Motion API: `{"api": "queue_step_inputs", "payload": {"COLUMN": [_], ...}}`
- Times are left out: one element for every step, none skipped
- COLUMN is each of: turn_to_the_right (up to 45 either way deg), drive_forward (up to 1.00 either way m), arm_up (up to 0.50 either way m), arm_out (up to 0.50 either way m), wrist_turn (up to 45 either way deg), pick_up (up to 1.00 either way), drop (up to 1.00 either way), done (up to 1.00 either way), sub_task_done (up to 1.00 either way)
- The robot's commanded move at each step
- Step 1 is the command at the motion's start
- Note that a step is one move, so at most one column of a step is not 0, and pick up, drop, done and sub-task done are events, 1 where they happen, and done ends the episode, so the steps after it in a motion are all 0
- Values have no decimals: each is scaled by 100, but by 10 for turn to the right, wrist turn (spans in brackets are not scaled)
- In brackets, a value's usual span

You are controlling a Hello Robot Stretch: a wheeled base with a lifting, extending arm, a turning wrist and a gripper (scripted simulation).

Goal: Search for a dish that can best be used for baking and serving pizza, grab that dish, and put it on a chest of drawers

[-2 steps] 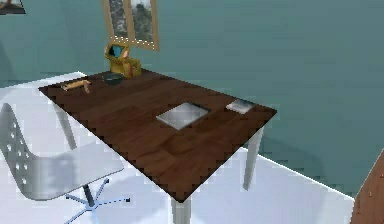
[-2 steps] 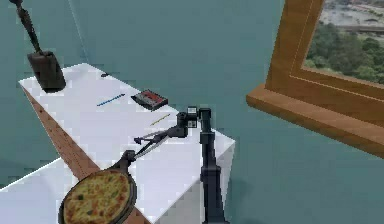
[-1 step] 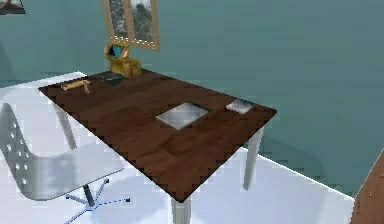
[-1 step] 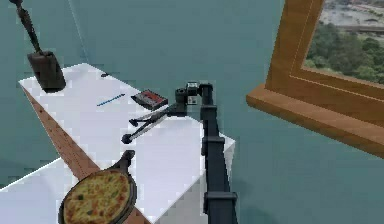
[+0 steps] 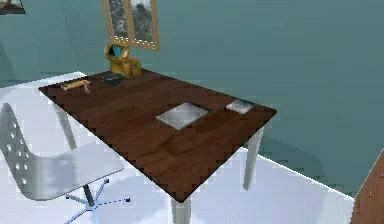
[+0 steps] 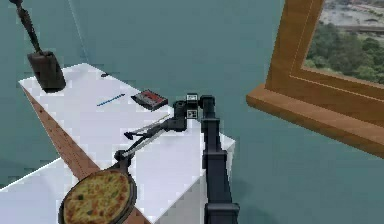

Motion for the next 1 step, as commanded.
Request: {"api": "queue_step_inputs", "payload": {"turn_to_the_right": [0], "drive_forward": [0], "arm_up": [0], "arm_out": [0], "wrist_turn": [0], "pick_up": [0], "drop": [0], "done": [100], "sub_task_done": [0]}}
